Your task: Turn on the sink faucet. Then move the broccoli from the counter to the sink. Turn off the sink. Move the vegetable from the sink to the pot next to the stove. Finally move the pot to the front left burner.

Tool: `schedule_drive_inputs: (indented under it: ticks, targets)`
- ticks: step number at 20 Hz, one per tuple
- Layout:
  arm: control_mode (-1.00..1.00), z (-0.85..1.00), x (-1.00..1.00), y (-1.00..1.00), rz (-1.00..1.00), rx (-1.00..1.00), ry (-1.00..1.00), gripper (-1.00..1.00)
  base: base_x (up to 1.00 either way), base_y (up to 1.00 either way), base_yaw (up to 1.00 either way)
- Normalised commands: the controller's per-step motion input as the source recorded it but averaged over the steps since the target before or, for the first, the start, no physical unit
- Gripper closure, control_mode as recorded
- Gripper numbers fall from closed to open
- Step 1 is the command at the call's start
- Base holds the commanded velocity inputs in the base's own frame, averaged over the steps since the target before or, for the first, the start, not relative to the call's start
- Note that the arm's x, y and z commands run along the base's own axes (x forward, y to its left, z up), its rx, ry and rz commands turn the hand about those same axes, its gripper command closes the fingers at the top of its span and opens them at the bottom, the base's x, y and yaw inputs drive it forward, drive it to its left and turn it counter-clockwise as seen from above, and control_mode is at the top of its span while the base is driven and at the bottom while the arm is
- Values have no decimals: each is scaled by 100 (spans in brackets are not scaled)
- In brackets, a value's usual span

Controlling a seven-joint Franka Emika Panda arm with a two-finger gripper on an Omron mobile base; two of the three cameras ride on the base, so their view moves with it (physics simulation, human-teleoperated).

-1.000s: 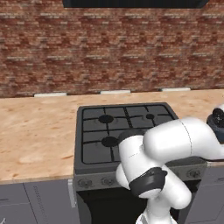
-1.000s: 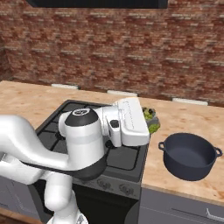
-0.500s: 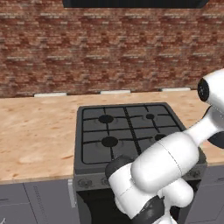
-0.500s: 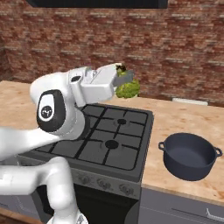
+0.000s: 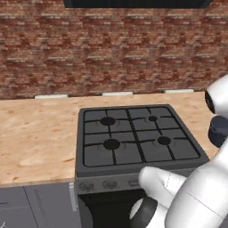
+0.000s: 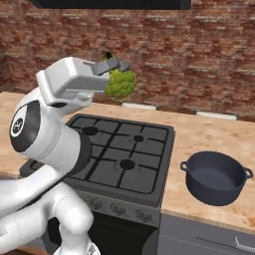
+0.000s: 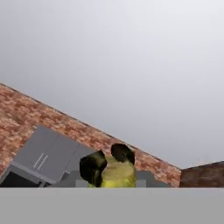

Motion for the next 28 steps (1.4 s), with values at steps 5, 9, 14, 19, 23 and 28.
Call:
schedule_drive_inputs:
  ticks: [5, 9, 14, 19, 23, 28]
  targets:
    - [-100, -39, 62, -62, -5, 1, 23, 100, 0, 0, 0]
    - [-100, -12, 64, -60, 0, 17, 12, 100, 0, 0, 0]
    - [-100, 0, 51, -44, 4, 18, 0, 100, 0, 0, 0]
    - [-100, 5, 31, -25, 9, 21, 0, 100, 0, 0, 0]
    - [-100, 12, 18, -17, 4, 34, 0, 100, 0, 0, 0]
    - [-100, 7, 8, -25, 2, 44, 3, 100, 0, 0, 0]
